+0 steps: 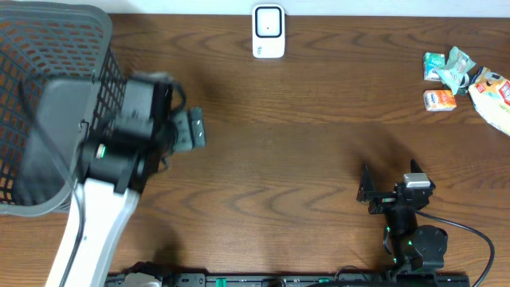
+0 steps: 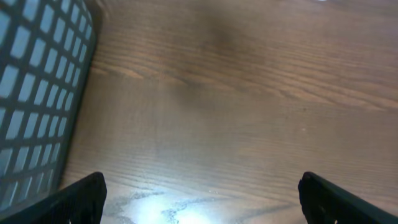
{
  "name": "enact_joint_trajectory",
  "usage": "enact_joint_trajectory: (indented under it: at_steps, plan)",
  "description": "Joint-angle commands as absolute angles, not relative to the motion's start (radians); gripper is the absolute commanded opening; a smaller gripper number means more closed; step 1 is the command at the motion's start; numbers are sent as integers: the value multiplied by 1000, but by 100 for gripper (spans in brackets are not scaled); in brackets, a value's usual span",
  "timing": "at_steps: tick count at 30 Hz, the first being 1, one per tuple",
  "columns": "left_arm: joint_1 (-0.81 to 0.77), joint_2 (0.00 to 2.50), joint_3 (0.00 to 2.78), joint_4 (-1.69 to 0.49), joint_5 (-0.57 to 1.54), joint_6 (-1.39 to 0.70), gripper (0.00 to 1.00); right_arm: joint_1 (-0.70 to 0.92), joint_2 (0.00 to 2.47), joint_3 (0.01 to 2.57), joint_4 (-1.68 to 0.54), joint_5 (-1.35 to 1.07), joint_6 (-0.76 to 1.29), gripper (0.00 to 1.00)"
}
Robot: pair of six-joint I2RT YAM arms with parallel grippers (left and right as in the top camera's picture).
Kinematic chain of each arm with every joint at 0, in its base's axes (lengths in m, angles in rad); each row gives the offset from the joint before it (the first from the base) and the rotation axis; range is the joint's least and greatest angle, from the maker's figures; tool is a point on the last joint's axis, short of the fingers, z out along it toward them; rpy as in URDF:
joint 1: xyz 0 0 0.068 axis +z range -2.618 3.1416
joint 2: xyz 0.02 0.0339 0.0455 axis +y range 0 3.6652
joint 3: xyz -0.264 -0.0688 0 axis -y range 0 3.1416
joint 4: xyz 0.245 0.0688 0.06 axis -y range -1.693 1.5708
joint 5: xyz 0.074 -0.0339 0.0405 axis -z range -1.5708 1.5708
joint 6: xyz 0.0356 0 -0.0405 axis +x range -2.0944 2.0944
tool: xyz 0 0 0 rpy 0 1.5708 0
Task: Scan the item barcode
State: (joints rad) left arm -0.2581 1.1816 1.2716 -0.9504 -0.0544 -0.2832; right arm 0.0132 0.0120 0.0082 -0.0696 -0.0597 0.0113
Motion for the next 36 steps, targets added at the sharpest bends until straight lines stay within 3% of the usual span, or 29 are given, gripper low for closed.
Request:
enact_joint_trajectory:
  at_steps: [1,11,18,28,36]
  plan:
    - [-260,1065,1132,-889,-55,-255,98,-6,7,6,-72,-62,21,99]
    - [-260,613,678,-646,-52,-217,98,-6,7,6,-72,-62,21,99]
    - [-260,326,523,-627,-60,-218,98,-6,7,6,-72,-62,21,99]
    - [-259,194,418,-598,-60,-218,98,-6,7,6,-72,-62,21,99]
    - [-258,103,243,-315,-52,-217,98,-6,7,6,-72,-62,21,99]
